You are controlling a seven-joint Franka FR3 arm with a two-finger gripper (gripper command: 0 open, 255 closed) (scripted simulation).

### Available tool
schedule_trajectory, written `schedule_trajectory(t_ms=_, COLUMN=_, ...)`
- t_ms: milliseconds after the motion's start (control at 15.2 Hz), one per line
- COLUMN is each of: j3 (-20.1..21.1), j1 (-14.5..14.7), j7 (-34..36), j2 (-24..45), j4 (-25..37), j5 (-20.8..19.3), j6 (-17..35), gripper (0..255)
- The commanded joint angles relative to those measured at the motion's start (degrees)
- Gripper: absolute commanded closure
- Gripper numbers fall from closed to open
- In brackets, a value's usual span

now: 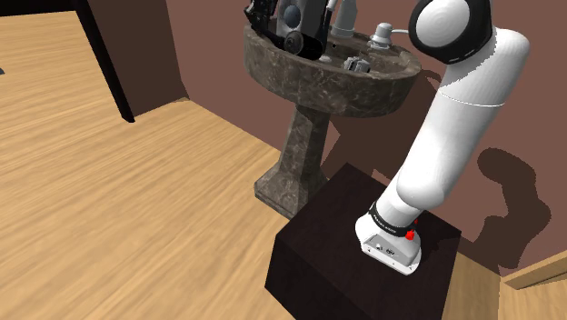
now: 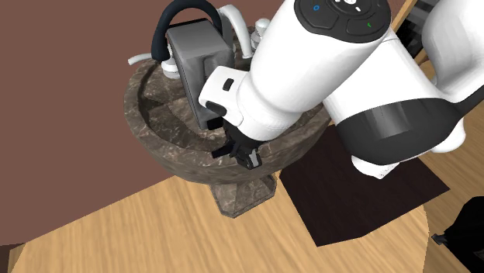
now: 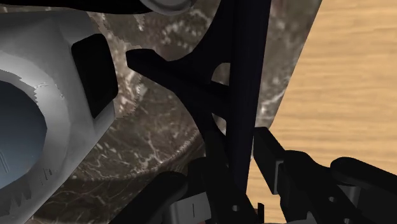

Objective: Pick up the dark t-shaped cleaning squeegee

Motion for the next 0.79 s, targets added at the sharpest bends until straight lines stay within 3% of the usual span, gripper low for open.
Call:
schedule_trajectory(t_ms=0, j3=0.0, j1=0.0, j7=0.0, j2=0.0, j4=0.0, j5=0.0, j6=0.0, gripper=255)
schedule_trajectory(t_ms=132, j3=0.0, j1=0.0, j7=0.0, j2=0.0, j4=0.0, j5=0.0, j6=0.0, gripper=255)
schedule_trajectory(t_ms=726, j3=0.1, j1=0.3, j7=-2.1, j2=2.9, j4=11.0, j5=0.2, j6=-7.9, gripper=255)
